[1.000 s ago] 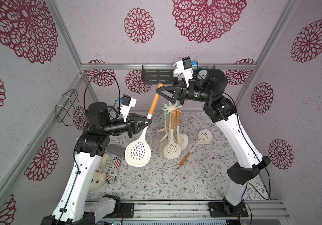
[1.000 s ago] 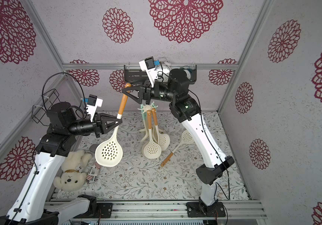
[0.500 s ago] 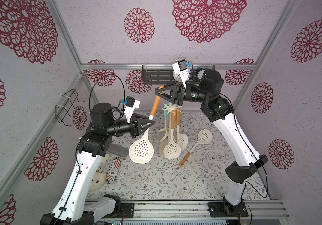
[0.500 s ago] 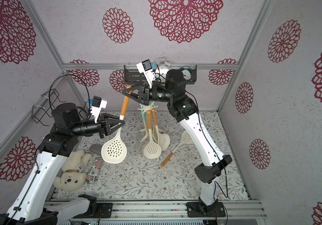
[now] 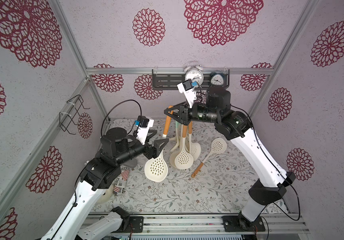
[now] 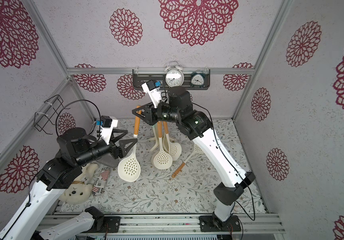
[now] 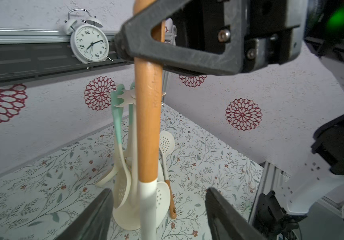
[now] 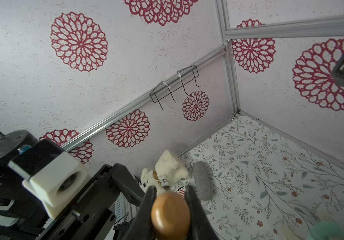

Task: Hang the skimmer on the kitchen utensil rack
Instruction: Pick up the skimmer from the center of the board.

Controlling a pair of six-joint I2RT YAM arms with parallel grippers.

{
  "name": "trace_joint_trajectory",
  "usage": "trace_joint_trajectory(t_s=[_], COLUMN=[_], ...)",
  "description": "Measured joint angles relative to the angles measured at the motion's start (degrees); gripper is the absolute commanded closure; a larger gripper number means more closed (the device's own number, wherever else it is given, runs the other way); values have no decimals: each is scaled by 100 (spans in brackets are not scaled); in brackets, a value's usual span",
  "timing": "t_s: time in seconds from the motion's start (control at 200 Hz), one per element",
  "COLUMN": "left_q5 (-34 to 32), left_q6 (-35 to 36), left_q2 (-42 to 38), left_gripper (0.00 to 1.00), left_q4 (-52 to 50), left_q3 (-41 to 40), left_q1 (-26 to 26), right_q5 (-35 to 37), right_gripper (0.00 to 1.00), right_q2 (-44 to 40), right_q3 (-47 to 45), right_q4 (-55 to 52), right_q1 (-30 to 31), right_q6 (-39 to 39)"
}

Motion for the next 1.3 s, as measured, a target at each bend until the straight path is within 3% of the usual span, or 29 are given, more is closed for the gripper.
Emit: trace_joint_trajectory(t_s=[0.2, 0.43, 0.796, 1.066, 1.206, 1.301], left_q5=[-544, -855, -1058, -1193, -1333, -1390], left_q6=[157, 363, 568, 509, 474, 463], left_q2=[273, 719, 848, 837, 796, 763], left_gripper=[29, 46, 61, 81, 100, 100], left_q4=[107, 310, 555, 619, 629, 643], left_q3=[0, 46, 90, 63, -13, -68], left_q1=[-181, -387, -688, -761, -778, -789], right_q5=[374, 442, 452, 461, 437, 424], right_gripper=[100, 100, 100, 100, 100, 100], right_q2=[-87, -195, -686, -754, -835, -844], right_q3=[-129, -577, -1484, -1679, -1891, -1954], right_q4=[-184, -197, 487, 876, 1043, 1097], right_q1=[22, 96, 94, 94, 90, 92], right_q6=[251, 647, 1322, 1488, 1561, 1572])
